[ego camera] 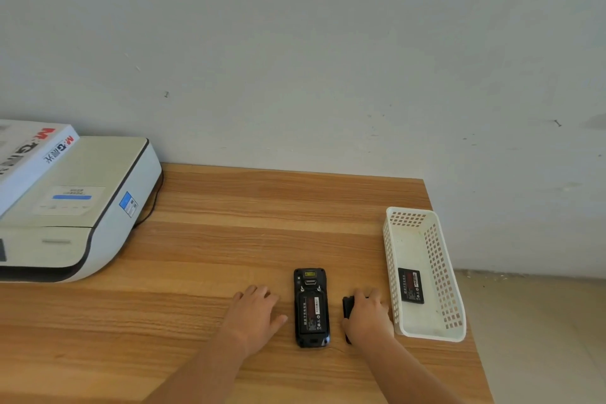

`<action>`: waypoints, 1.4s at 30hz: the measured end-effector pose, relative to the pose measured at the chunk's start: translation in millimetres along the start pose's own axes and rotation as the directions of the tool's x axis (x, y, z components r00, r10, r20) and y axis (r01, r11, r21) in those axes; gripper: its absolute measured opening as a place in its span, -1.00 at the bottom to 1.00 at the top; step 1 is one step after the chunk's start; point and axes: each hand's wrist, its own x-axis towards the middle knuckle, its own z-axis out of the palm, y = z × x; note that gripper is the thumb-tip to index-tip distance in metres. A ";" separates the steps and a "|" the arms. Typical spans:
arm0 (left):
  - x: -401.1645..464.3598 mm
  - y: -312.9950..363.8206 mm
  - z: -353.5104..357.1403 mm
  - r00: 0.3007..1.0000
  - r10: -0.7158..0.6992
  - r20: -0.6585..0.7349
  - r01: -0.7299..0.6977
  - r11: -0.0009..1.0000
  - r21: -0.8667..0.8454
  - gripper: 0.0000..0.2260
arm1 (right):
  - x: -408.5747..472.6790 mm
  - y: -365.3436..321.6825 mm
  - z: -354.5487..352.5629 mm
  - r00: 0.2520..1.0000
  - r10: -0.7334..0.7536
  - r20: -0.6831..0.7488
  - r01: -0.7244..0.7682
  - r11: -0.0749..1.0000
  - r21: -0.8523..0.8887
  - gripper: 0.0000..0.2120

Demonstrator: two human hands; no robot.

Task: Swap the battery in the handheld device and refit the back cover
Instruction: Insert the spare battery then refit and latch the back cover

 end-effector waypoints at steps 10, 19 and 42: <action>-10.6 -6.2 2.0 0.999 -0.004 0.048 0.007 0.997 -0.077 -0.48 | 13.1 -1.0 -24.4 0.992 -0.046 0.120 0.044 0.999 0.023 -0.60; -12.1 -2.7 -7.6 0.998 0.029 0.051 -0.026 0.998 -0.060 -0.50 | 24.8 -4.0 -66.7 0.916 -0.195 0.349 0.169 0.980 0.103 -0.85; -17.3 6.2 -14.0 0.997 0.028 0.068 -0.024 0.998 -0.066 -0.55 | 27.2 -49.4 -55.8 0.888 -0.378 0.260 0.278 0.894 0.351 -0.82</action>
